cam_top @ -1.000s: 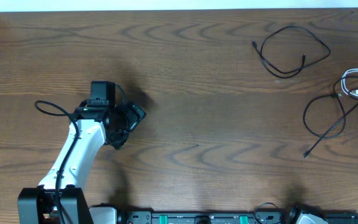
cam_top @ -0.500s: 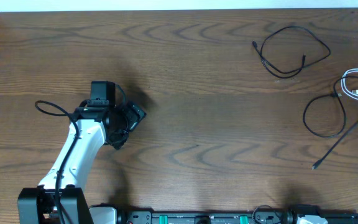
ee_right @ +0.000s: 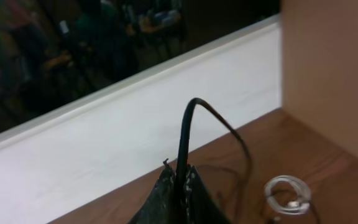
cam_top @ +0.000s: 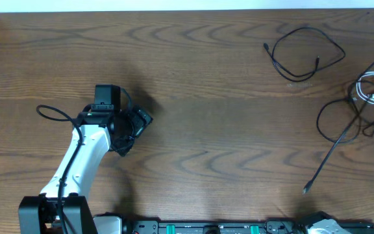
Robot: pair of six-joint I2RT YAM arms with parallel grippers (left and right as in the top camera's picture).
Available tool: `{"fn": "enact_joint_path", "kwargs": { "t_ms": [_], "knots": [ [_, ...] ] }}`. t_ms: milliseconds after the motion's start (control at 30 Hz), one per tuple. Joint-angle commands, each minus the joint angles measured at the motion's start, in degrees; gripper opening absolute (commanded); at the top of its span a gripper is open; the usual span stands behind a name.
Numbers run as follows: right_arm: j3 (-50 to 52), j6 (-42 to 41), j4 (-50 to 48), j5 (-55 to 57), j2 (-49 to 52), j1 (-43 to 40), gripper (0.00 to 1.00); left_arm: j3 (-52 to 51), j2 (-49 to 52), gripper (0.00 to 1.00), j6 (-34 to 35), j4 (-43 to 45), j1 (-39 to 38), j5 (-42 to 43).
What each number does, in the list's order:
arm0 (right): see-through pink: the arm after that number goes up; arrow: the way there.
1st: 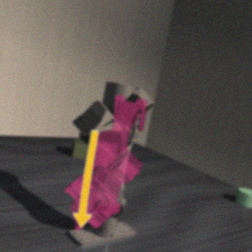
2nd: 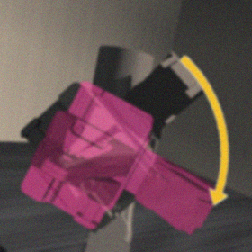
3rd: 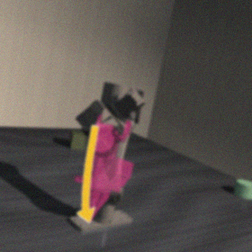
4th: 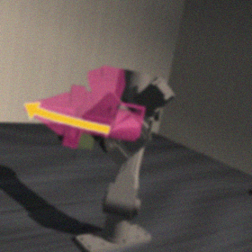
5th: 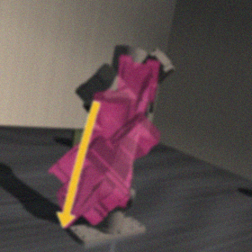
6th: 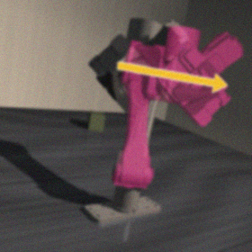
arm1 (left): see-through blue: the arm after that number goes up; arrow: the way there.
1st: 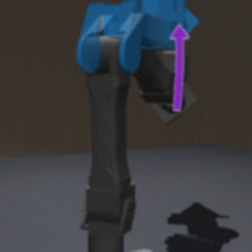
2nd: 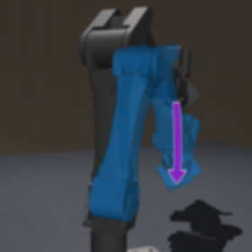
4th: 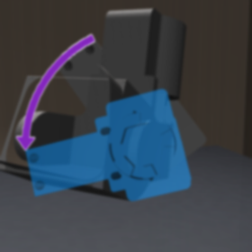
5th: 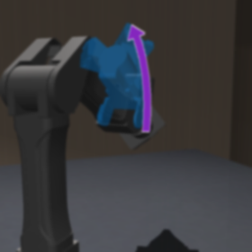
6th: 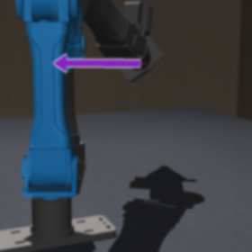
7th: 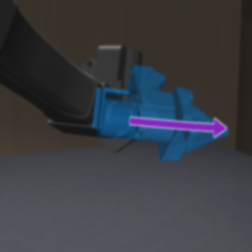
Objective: Untangle cables
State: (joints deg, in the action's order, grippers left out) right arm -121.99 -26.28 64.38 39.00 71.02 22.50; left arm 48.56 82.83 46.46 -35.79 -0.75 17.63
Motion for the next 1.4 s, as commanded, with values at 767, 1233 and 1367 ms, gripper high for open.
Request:
{"fn": "enact_joint_path", "kwargs": {
  "t_ms": [767, 1233, 1367],
  "knots": [
    [13.2, -25.9, 27.4, -6.5, 28.2, 3.5, 0.01, 0.4, -0.5, 0.93, -0.4, -0.2, 0.2, -0.8],
    [22.8, -13.9, 14.3, -24.0, 28.2, -27.8, 0.01, 0.4, -0.5, 0.93, -0.4, -0.2, 0.2, -0.8],
    [29.8, -13.3, 12.6, -23.9, 28.2, -35.2, 0.01, 0.4, -0.5, 0.93, -0.4, -0.2, 0.2, -0.8]
  ]
}}
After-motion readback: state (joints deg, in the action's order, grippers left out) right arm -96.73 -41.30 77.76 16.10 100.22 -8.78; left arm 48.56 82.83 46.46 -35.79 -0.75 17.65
